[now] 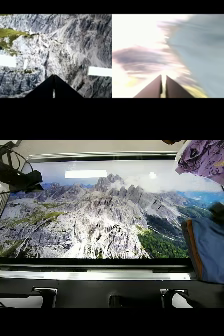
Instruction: Fold the clothes and pants, and hang the long-sleeved shirts on hangers.
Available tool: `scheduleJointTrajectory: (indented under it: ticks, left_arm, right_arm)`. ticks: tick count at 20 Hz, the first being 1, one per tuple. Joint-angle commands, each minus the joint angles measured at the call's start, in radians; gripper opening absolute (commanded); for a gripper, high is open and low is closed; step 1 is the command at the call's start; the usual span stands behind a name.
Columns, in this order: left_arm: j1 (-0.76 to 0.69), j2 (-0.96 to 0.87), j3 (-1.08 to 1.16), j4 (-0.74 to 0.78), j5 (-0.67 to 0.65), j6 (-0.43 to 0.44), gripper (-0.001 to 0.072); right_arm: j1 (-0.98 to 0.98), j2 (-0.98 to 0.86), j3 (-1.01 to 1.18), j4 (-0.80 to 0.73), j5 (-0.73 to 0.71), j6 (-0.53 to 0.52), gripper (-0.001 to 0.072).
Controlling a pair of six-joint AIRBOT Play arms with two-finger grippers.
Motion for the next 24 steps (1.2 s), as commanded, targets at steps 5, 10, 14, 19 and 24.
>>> scheduleJointTrajectory:
  ticks: [5,10,14,19,24]
  left_arm:
    - [-0.082,0.304,-0.351,0.089,0.068,0.091,0.0015]
    - [-0.098,0.414,-0.424,0.106,0.084,0.091,0.0017]
    - [-0.098,0.411,-0.424,0.106,0.085,0.091,0.0017]
    - [-0.098,0.408,-0.424,0.106,0.085,0.091,0.0017]
    - [-0.098,0.408,-0.424,0.106,0.085,0.091,0.0017]
  right_arm:
    - [0.694,0.0,0.039,-0.049,-0.045,-0.049,0.0027]
    - [0.825,0.0,0.039,-0.068,-0.089,-0.036,0.0028]
    - [0.822,0.0,0.039,-0.073,-0.093,-0.036,0.0028]
    - [0.822,0.0,0.039,-0.072,-0.1,-0.036,0.0028]
    - [0.822,0.0,0.039,-0.072,-0.1,-0.036,0.0028]
